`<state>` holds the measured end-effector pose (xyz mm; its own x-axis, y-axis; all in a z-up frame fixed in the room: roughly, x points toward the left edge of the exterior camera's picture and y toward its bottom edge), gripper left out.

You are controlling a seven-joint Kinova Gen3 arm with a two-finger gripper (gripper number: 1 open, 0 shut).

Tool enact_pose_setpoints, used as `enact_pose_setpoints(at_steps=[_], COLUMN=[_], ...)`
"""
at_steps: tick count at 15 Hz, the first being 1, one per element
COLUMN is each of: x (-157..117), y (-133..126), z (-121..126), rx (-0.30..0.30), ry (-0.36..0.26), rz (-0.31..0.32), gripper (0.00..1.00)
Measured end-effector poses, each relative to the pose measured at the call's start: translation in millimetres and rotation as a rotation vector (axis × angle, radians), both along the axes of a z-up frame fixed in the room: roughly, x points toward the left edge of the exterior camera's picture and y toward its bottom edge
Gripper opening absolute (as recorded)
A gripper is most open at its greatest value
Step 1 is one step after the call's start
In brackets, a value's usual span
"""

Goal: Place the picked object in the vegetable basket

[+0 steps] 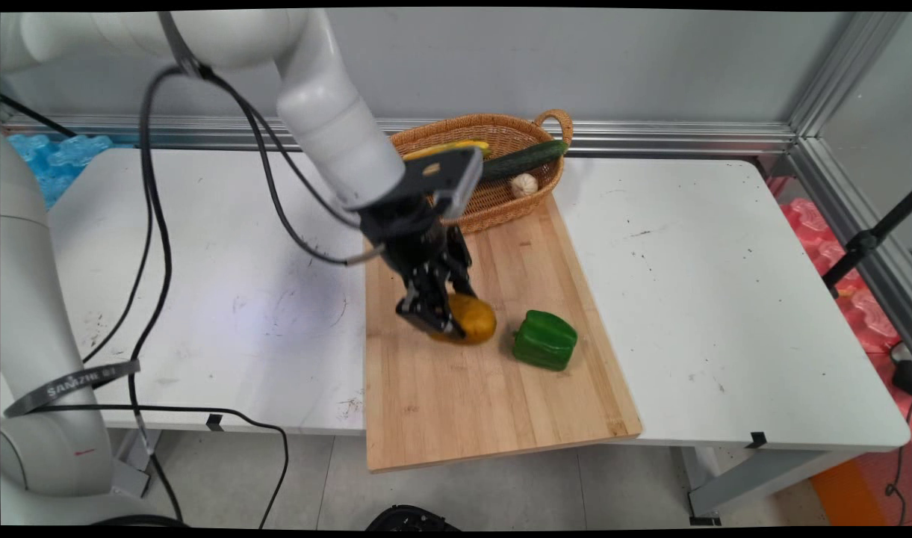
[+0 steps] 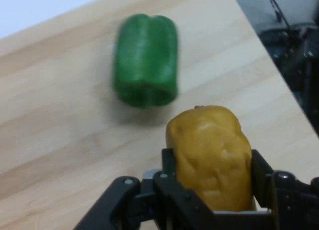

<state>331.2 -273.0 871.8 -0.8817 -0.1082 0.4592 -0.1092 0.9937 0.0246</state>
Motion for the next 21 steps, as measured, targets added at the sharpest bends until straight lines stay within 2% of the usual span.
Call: enact_pose_setpoints(at_steps=[5, 9, 14, 21], x=[35.4, 64.6, 85.6, 93.5], y=[-30.2, -63.3, -103.1, -171.2], z=[43.6, 61.2, 59.5, 34.5], rx=[-0.032, -0.069, -0.105, -0.149], ry=[0.028, 0.034, 0.034, 0.05], rz=[0.208, 0.371, 0.496, 0.618], gripper=[0.0, 0.0, 0.0, 0.0])
